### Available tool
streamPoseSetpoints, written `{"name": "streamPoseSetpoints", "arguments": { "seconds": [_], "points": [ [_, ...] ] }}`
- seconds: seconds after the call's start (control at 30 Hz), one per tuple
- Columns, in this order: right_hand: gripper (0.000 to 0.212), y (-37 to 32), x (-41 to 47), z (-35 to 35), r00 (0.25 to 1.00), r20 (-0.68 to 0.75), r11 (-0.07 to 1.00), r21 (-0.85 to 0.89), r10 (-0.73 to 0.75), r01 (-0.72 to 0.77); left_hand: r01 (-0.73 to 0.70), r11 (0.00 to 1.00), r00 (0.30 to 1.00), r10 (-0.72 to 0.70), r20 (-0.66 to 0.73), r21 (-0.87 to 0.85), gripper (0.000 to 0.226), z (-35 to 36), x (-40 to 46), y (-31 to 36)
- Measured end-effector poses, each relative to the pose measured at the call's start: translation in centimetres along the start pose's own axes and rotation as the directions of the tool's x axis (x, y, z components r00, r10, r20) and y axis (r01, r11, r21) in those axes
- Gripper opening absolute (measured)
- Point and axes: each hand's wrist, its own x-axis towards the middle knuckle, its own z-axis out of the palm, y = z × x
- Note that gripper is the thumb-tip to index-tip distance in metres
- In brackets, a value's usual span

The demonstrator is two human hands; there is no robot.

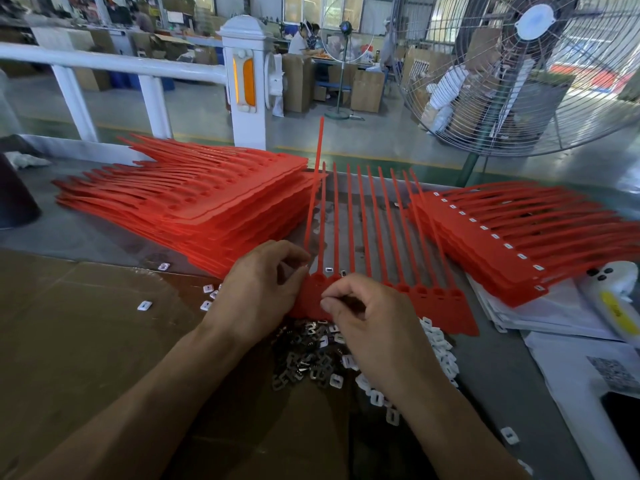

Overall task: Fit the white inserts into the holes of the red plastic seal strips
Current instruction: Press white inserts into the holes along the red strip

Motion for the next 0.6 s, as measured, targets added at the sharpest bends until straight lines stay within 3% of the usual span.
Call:
{"name": "streamPoseSetpoints", "arguments": {
  "seconds": [0.23,0.43,0.6],
  "points": [
    [0.009,0.1,0.6,-1.3,0.982,-0.008,0.925,0.338,0.189,-0.175,-0.123,0.953,0.977,0.165,0.133,-0.278,0.016,-0.3,-0.3,1.5],
    [0.012,-0.1,0.6,-1.5,0.974,0.024,0.881,0.423,0.225,-0.214,-0.168,0.897,0.954,0.253,0.162,-0.408,0.021,-0.5,-0.5,2.0],
    [0.013,0.0,0.6,-1.5,0.975,0.033,0.873,0.439,0.221,-0.213,-0.224,0.884,0.934,0.314,0.167,-0.411,0.023,-0.4,-0.5,1.9]
  ]
}}
